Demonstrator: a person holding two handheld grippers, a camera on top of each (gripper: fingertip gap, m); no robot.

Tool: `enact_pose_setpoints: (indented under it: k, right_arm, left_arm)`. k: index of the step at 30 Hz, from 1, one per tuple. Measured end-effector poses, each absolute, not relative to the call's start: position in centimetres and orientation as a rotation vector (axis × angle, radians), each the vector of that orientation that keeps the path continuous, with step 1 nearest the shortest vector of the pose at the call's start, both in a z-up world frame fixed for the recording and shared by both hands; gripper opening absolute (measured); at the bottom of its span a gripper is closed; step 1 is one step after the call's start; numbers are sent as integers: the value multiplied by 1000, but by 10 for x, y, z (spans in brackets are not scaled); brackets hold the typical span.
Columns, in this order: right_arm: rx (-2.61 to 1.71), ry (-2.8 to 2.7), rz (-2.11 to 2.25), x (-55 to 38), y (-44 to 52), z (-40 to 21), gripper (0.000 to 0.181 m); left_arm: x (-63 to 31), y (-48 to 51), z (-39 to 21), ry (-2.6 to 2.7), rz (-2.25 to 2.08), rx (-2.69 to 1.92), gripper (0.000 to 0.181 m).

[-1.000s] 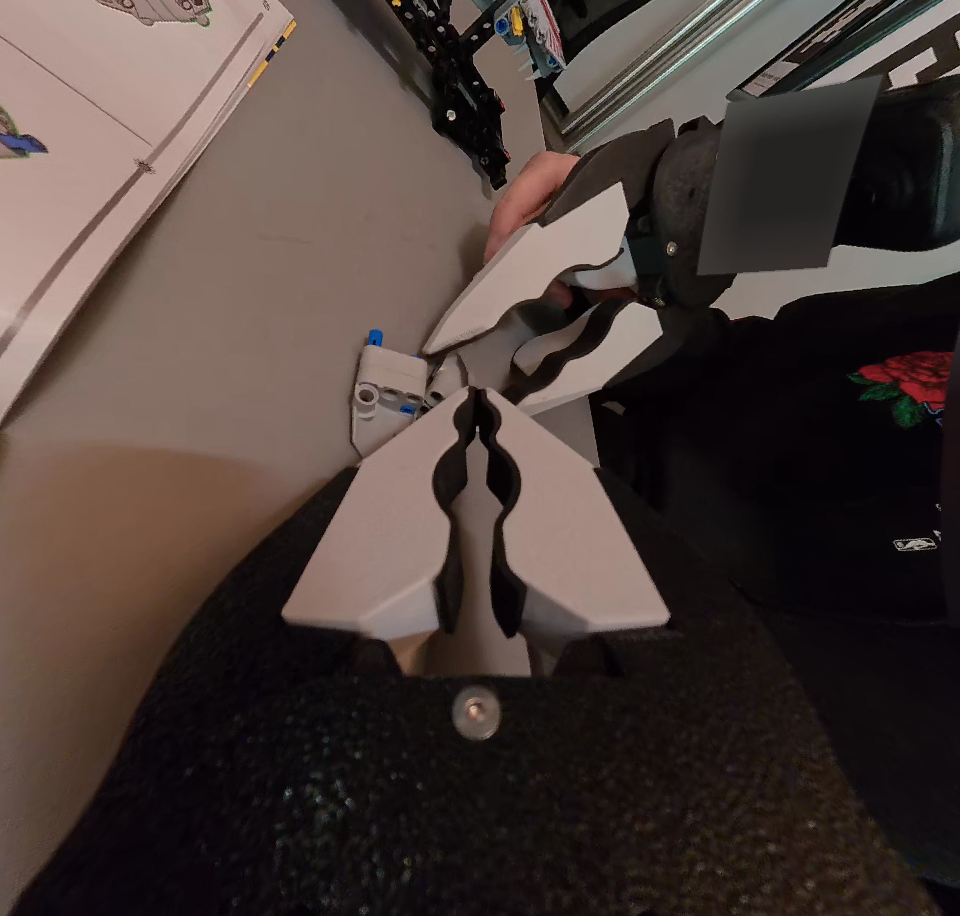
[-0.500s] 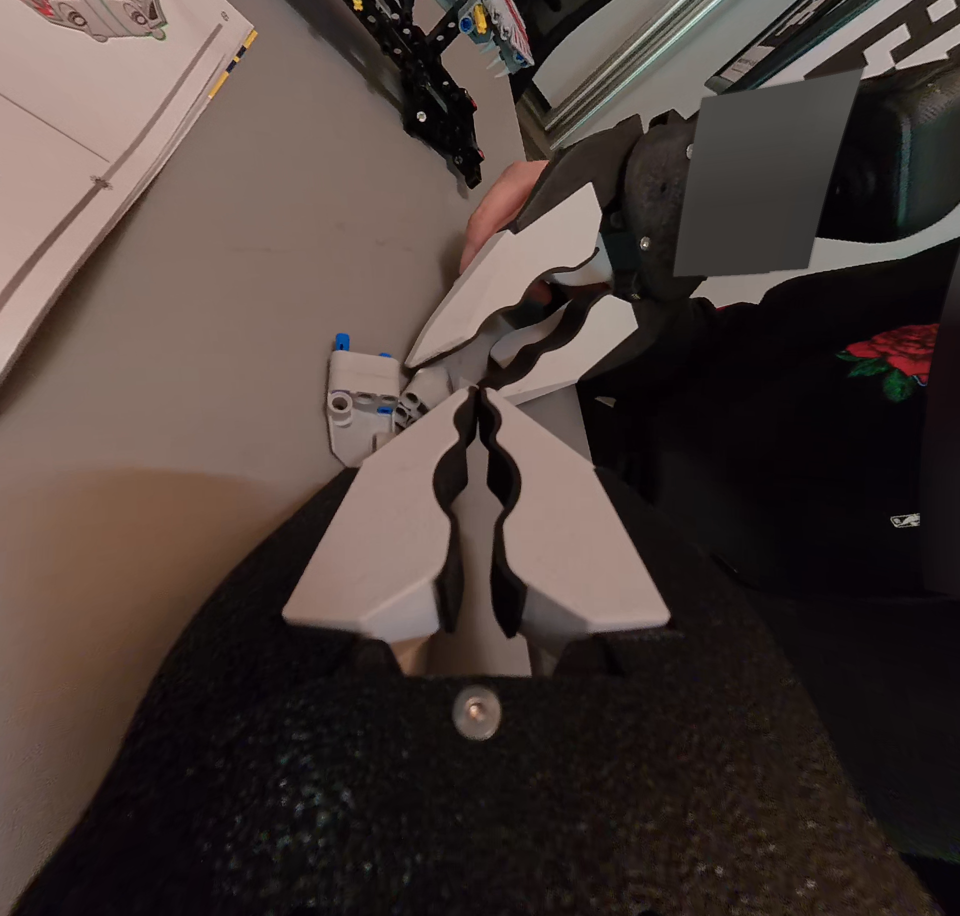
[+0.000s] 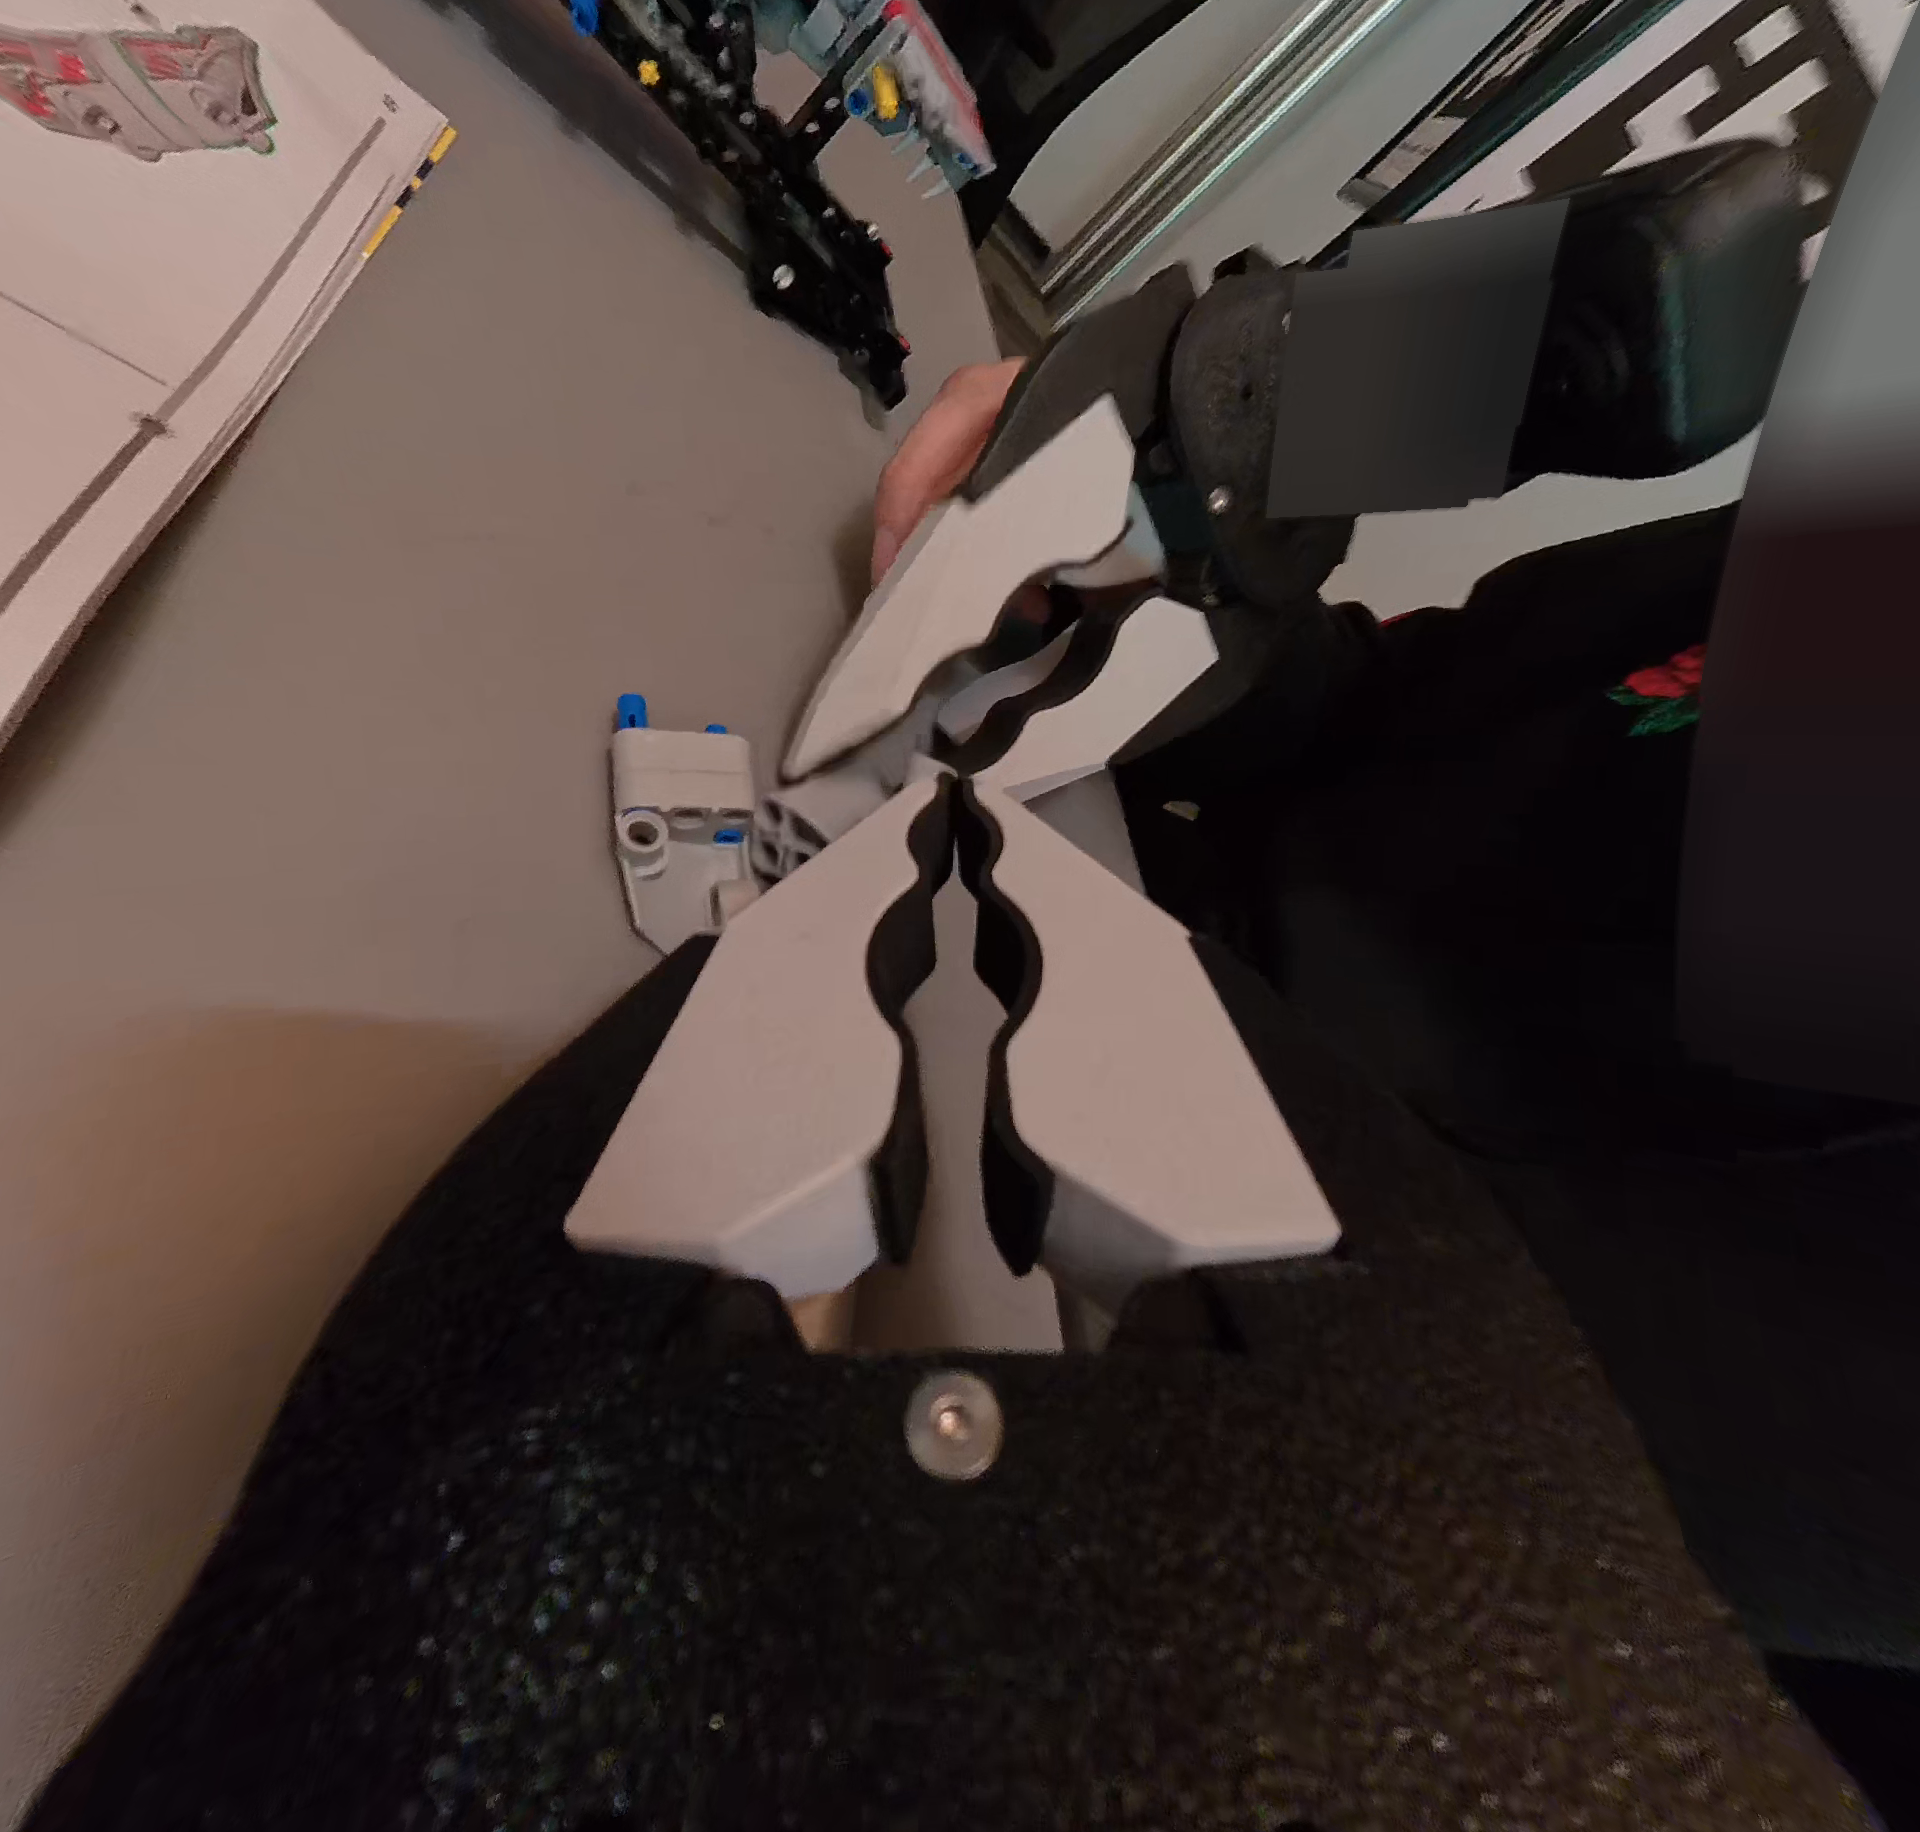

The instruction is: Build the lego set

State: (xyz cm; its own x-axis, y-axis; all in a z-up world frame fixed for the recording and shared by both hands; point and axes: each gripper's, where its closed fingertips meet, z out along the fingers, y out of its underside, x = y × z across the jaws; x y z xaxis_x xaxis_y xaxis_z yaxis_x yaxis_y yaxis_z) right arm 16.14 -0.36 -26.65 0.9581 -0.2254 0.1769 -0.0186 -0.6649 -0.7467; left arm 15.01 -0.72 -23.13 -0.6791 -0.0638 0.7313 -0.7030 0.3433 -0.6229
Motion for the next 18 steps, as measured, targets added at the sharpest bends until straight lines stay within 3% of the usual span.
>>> enact_pose_setpoints:
  k: [4,12,18]
  right_arm:
    - [-2281,169,-351,163,-4,-266,11]
    - [-2266,320,-254,161,-18,-266,52]
    - [-2261,421,-37,142,-26,-265,54]
  left_arm:
    - [153,-4,-232,-1984,1360,689,0]
    - [154,-3,-228,-1972,1393,695,0]
    - [149,-1,-215,-1993,1472,600,0]
